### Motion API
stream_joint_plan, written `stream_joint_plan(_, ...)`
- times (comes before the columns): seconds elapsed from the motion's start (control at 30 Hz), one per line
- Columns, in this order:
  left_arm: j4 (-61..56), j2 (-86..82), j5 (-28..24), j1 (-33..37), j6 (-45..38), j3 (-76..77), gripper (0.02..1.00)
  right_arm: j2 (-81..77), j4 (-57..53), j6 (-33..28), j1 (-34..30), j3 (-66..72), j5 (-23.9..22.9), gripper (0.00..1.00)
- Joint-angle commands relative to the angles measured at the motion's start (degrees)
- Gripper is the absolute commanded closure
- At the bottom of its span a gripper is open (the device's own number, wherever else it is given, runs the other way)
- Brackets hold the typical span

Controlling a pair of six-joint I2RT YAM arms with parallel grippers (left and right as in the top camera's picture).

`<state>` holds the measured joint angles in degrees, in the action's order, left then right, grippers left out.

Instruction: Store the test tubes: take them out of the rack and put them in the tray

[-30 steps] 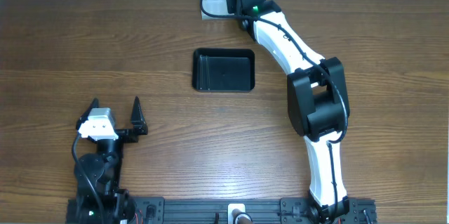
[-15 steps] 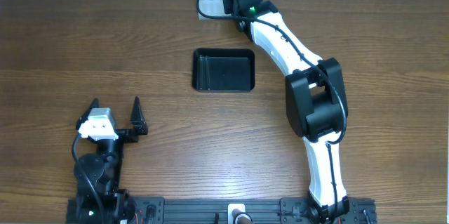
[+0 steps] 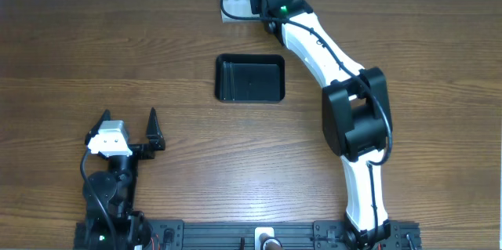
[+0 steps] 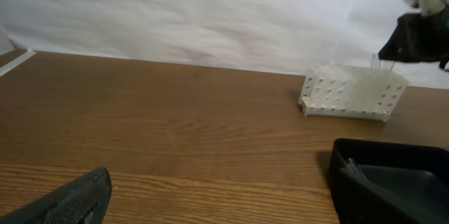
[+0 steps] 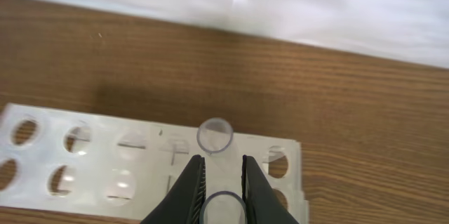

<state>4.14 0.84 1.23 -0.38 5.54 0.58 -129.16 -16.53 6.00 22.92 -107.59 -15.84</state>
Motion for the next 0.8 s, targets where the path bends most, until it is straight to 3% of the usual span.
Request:
stream_joint_plan(0.03,0.1,-0.5,-0.6,-0.3,-0.8,-0.2,0.020,7.0,-0.5,0.1,0.5,-1.5,-0.8,0.917)
stream_joint_plan(0.5,0.1,-0.5,-0.6,-0.3,-0.8,-0.2,0.023,16.3,-10.8,0.9,3.3,-1.5,-0.3,0.952)
stream_joint_plan(0.67,0.1,-0.5,-0.6,-0.3,-0.8,-0.2,0.020,18.8,-21.2,6.8,5.1,-1.5,0.0,0.974)
stream_joint_plan(0.8,0.1,-0.5,-0.6,-0.3,-0.8,-0.2,0.020,19.8,-29.5,11.9,6.1,-1.5,3.8,0.980)
